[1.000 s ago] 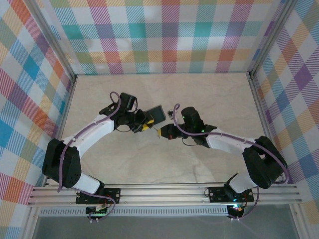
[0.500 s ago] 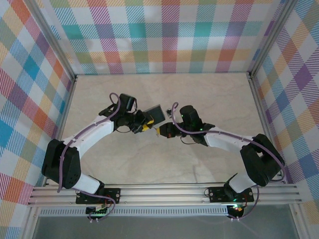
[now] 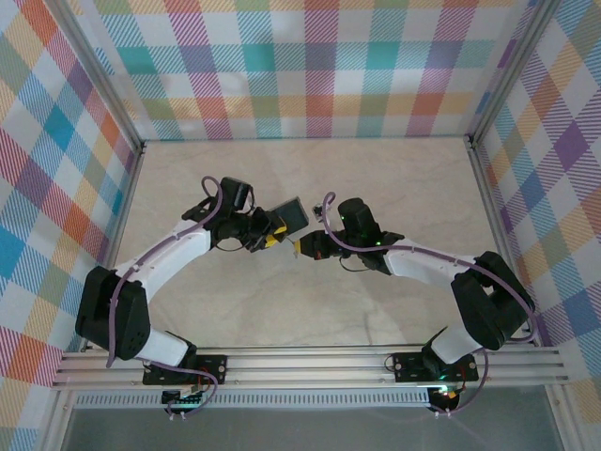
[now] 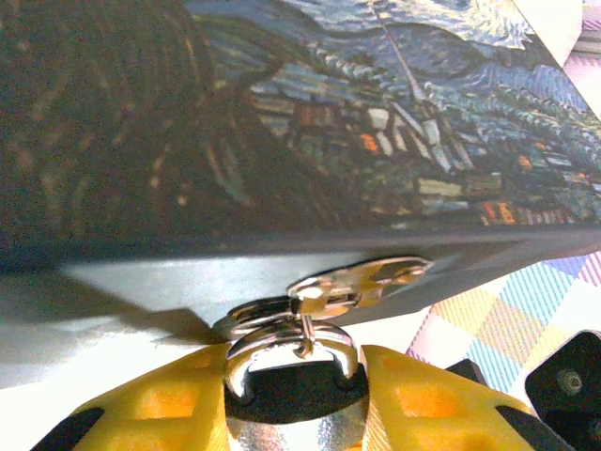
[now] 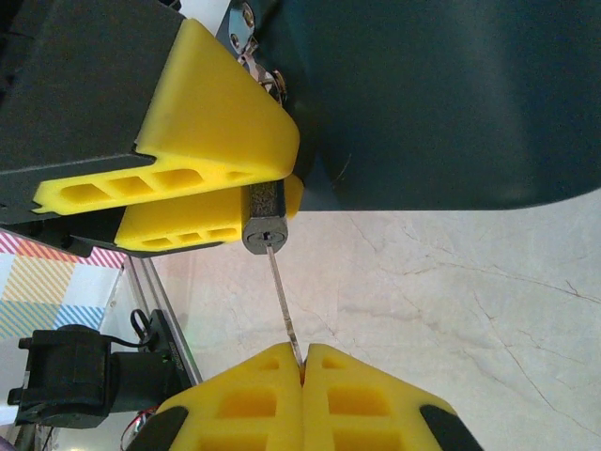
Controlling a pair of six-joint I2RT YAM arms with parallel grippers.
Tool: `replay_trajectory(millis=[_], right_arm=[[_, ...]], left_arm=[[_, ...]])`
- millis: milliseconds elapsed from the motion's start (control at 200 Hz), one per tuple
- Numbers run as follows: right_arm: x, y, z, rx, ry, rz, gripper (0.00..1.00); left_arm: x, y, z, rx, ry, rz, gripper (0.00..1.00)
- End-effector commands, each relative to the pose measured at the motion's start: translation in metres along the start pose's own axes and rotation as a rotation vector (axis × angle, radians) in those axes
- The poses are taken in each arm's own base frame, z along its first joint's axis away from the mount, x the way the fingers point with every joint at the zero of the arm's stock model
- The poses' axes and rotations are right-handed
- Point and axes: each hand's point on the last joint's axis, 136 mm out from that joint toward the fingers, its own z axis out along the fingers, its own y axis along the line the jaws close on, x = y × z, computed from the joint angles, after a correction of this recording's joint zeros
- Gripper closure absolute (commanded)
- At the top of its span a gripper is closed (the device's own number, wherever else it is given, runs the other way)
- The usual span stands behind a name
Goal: Unlock a padlock with a key
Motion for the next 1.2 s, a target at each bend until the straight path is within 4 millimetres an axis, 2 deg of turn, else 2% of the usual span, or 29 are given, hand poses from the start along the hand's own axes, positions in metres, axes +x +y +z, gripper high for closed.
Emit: replay_trajectory(millis=[0, 990, 1195], right_arm=[[-0.007, 0.007, -0.001, -0.034, -0.014, -0.016, 0.97], [-0.021, 0.018, 0.006, -0.071, -0.025, -0.030, 0.97], [-0.030, 0.023, 0.008, -0.085, -0.034, -0.036, 0.97]], left_arm=[[-0.002, -0.021, -0.015, 0.087, -0.014, 0.033, 0.91], [0.000, -0.024, -0.017, 0.108, -0.011, 0.034, 0.93], [0.008, -0.024, -0.015, 0.101, 0.003, 0.048, 0.94]])
